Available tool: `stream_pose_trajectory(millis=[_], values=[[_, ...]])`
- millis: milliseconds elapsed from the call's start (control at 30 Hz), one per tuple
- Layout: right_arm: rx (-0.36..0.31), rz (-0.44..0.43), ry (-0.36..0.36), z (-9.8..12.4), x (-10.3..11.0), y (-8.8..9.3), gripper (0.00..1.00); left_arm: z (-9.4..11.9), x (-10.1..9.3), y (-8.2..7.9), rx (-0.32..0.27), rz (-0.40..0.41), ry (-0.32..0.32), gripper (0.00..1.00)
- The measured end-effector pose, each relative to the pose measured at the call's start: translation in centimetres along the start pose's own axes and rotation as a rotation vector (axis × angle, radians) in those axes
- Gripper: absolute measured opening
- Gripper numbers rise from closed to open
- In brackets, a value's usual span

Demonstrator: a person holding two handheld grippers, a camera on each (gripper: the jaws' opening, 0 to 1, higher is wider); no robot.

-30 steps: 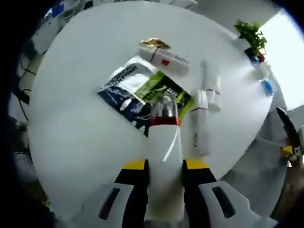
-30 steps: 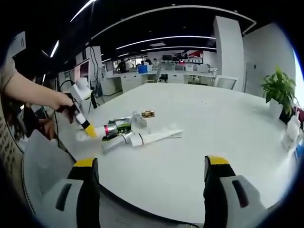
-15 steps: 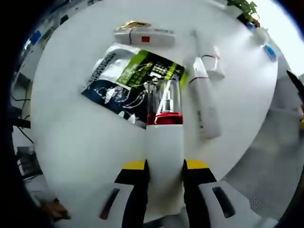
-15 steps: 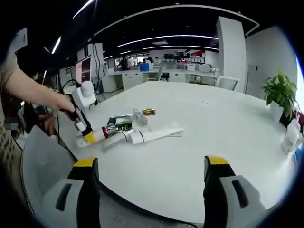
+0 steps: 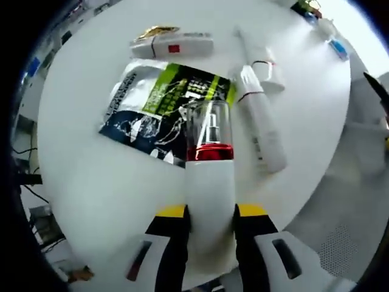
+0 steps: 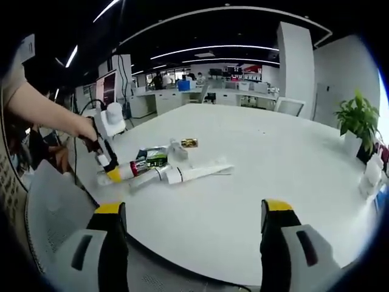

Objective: Arrange the skincare products in the storage area until every visible bottle or jar stands upright without overlapping.

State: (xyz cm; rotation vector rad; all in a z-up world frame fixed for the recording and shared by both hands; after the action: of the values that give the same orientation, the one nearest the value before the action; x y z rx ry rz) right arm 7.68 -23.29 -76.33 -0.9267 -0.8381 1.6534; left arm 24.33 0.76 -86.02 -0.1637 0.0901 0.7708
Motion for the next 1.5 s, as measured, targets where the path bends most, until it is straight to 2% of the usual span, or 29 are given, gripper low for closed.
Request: stream_pose_trajectory(millis=[333,767,933,1133,1267,1500], values=[[0.01,0.009,0.003,0.0,0.0,0.1,0.91,-0.3,-0.3,-0.5,0.037,-0.037,-0.017,0.26],[0.01,0.015,0.002,-0.1,0.1,0.1,0.9,-0.3,-0.3,-0.3,0.02,-0.016,-0.083,0.24],[0.008,0.006,-0.013,0.0,0.4,-0.1,0.91,0.0,0.0,-0.1,-0.031,0.011,-0.049,0.24],[-0.008,-0.03,-0.028,0.0,0.5,-0.4,0.92,0.3,-0.2,0.1,-0.052,0.087,0.003,0.23],[-0.012,-0.067,-0.031,0.0,0.2,-0.5,0.91,0.8,-0.3,-0.1,-0.087,0.126,0.039,0.23],[-0.009,-0.048,-0.037,-0.1,0.2,-0.5,0.91,2.3,-0.4,-1.2,-0.137,0.2,0.104,0.23]])
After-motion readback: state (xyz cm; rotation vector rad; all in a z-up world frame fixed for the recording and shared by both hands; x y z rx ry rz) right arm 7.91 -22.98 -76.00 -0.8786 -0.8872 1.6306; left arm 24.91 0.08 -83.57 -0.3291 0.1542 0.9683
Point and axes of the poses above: the point that each gripper's makers call its tool centre point, and the gripper's own axes: z roughly backward along the fingers, x roughly to its left, y roughly out of its underside, the point moved 3 cm from there along z, roughly backward along the fingers, and after that the axes turned 12 degrees about z, right-handed, at the moved point
